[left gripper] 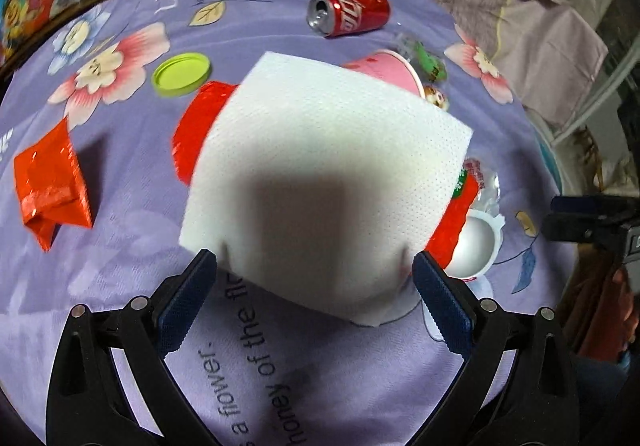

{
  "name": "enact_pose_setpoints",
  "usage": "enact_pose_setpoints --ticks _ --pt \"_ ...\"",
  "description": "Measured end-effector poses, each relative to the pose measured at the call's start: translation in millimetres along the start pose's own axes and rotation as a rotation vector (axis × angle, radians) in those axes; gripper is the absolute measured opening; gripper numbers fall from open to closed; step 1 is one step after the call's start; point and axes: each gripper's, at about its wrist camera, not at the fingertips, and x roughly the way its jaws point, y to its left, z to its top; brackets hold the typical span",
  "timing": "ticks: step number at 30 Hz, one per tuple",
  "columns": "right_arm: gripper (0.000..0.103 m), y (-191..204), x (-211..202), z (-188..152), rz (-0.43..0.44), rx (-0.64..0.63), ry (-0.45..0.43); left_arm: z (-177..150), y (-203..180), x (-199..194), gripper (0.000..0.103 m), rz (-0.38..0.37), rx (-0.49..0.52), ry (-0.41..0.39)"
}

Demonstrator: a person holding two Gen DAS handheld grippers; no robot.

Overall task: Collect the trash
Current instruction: 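Grasp the white paper towel with the left tool while the right tool grasps the red snack bag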

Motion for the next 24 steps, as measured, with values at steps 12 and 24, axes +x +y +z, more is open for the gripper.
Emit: enact_pose_setpoints --ticks 12,24 --pt "0.093 -5 9 2 0.003 0.035 0.019 -3 -14 31 0.097 0.022 0.095 -0.002" --pt "0.093 25 9 7 0.003 -0.017 0.002 -11 11 6 0.008 0.033 -0.015 -0.055"
